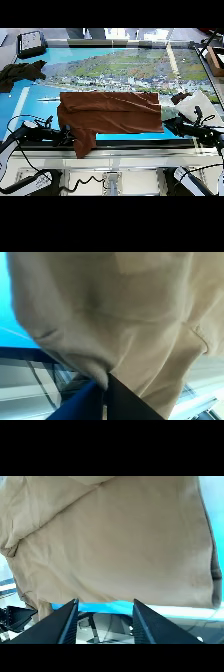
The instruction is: Fold the shirts.
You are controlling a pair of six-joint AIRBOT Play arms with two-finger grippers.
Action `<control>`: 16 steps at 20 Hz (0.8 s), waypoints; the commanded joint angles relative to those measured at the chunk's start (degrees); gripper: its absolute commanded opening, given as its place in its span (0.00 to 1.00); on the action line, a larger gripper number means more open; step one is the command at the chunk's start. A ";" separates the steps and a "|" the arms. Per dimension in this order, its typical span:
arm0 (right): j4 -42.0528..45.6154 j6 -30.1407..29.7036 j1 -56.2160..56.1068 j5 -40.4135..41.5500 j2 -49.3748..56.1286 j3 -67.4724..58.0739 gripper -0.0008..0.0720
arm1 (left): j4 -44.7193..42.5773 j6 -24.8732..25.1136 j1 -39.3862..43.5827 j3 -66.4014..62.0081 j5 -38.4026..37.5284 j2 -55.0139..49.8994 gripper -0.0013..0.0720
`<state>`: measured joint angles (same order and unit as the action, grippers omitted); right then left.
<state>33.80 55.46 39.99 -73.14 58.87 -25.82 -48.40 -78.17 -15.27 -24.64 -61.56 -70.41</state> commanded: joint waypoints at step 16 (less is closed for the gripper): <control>9.22 10.62 -0.09 11.67 10.62 -0.26 0.53 | 0.28 1.66 1.07 -0.04 -1.51 -0.37 0.04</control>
<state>44.03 65.71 39.94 -66.19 68.95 -25.98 -48.34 -76.64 -14.20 -24.64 -62.70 -70.83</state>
